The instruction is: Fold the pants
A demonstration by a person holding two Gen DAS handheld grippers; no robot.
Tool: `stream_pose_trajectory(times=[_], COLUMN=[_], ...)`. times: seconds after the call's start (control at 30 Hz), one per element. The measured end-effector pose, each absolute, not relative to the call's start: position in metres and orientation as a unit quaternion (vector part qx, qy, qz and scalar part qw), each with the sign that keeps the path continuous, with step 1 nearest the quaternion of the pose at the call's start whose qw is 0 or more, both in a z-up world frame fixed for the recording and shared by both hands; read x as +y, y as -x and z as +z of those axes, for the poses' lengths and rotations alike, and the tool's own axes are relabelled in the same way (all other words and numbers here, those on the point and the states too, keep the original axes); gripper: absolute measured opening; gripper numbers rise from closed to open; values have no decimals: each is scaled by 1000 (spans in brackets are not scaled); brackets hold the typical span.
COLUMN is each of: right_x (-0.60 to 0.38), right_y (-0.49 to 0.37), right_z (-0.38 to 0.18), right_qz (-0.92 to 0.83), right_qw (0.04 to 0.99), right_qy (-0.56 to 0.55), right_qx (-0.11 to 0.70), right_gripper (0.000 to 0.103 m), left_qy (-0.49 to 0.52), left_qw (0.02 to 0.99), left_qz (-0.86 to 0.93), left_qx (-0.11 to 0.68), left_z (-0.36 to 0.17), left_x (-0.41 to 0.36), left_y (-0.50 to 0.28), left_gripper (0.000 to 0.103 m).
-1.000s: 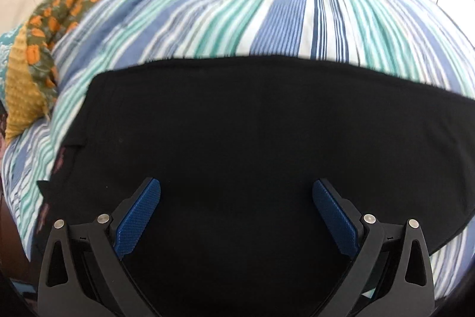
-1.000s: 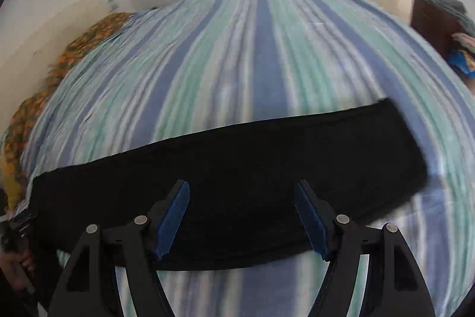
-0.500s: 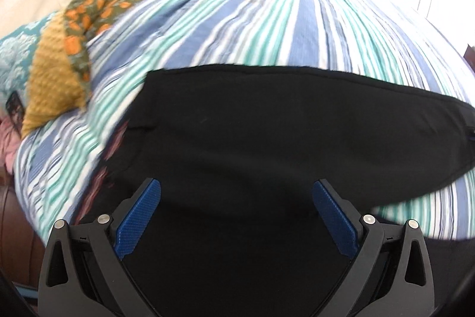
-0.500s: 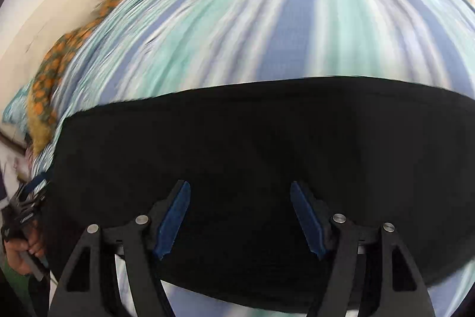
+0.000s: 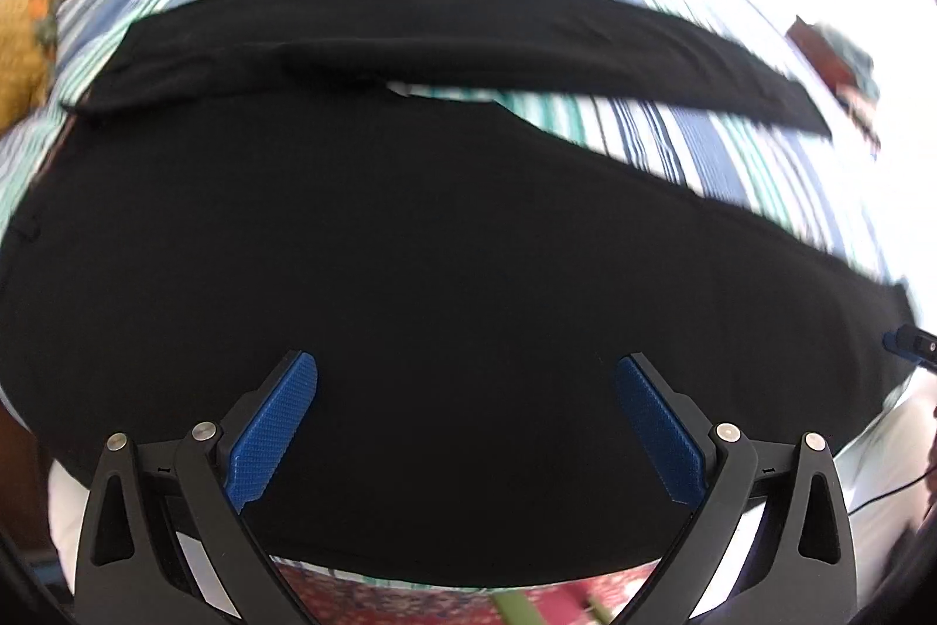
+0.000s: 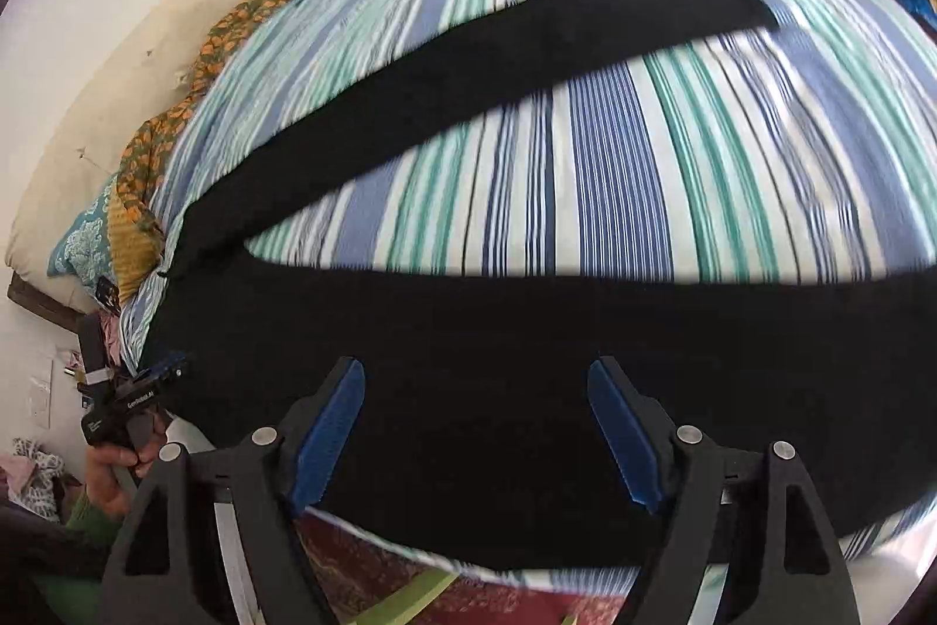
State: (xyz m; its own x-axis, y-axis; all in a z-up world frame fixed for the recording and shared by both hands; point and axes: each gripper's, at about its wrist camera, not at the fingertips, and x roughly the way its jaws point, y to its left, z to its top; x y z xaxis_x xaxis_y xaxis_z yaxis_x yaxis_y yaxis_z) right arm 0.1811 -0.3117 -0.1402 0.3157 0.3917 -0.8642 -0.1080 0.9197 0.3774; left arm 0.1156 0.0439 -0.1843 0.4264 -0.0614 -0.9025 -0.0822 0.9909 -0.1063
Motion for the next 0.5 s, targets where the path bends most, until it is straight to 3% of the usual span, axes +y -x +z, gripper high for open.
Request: stream_pose_trajectory(times=[0.1, 0.33, 0.5], right_x=[-316, -245, -113], right_y=[-159, -225, -292], right_z=[-167, -105, -81], right_qz=[99, 177, 308], right_qw=[787, 822, 819], right_qy=[-127, -39, 2], right_qx=[596, 540, 485], right_gripper=[78, 78, 79], left_qy=[32, 69, 131], left_qw=[855, 888, 862], left_qz=[6, 121, 238], left_qx=[517, 438, 428], left_z=[-168, -121, -152], left_x=[44, 133, 221], left_y=[-120, -179, -211], left_gripper=[102, 102, 102])
